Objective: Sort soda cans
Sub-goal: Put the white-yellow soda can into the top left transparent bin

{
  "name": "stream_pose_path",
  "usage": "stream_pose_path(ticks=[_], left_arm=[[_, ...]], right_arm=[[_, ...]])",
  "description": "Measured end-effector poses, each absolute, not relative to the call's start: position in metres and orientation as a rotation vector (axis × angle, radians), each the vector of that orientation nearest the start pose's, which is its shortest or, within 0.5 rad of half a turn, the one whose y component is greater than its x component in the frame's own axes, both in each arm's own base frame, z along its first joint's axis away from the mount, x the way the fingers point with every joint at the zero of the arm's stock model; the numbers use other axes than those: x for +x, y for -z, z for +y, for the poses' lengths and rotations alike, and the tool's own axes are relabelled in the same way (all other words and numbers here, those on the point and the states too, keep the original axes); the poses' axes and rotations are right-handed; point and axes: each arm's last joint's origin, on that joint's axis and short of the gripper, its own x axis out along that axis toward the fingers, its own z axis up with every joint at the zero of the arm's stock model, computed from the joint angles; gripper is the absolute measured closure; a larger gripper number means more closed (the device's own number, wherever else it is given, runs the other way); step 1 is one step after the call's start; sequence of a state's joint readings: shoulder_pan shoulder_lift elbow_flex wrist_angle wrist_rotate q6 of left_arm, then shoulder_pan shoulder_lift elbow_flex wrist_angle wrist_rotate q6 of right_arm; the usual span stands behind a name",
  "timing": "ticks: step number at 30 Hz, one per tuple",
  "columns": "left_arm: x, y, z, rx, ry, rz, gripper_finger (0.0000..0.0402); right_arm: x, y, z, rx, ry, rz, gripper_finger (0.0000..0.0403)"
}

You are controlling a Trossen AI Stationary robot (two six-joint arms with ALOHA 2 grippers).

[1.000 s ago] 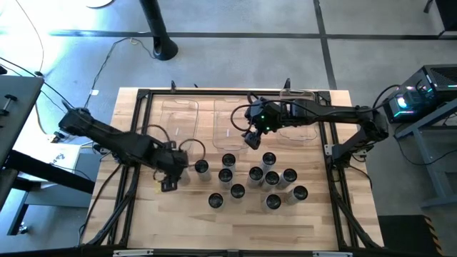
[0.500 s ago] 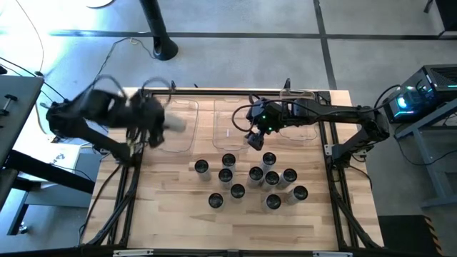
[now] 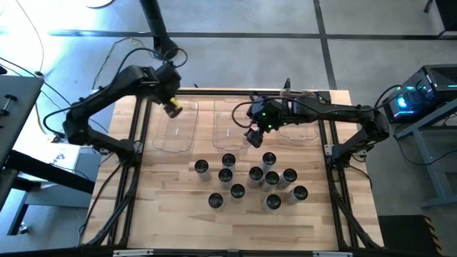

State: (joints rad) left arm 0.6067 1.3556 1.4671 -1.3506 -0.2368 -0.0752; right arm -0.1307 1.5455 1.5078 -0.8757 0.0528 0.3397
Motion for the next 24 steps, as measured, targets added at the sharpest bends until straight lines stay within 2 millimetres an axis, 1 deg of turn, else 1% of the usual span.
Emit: stream_pose_path(ticks=[2, 4, 8, 10, 15, 19, 24], left_arm=[[0.187, -0.342, 0.151, -0.361, -0.784, 1.172, 0.0159], [0.189, -0.325, 0.159, -0.416, -0.763, 1.13, 0.0159], [0.18, -0.288, 0.164, -0.49, -0.798, 1.225, 0.0159], [0.175, -0.278, 0.165, -0.5, -0.83, 1.252, 0.0159], [0.172, -0.266, 0.163, -0.482, -0.859, 1.271, 0.0159], [0.176, -0.262, 0.169, -0.457, -0.886, 1.205, 0.0159], [0.173, -0.259, 0.173, -0.468, -0.906, 1.189, 0.0159]], right_arm=[[0.317, -0.342, -0.043, 0.347, 0.321, 0.867, 0.0111], [0.318, -0.343, -0.043, 0.347, 0.32, 0.857, 0.0111], [0.318, -0.343, -0.043, 0.347, 0.319, 0.854, 0.0111], [0.318, -0.343, -0.043, 0.346, 0.319, 0.854, 0.0111], [0.319, -0.343, -0.044, 0.338, 0.328, 0.846, 0.0111], [0.32, -0.345, -0.044, 0.343, 0.334, 0.823, 0.0111], [0.321, -0.345, -0.044, 0.361, 0.34, 0.81, 0.0111]])
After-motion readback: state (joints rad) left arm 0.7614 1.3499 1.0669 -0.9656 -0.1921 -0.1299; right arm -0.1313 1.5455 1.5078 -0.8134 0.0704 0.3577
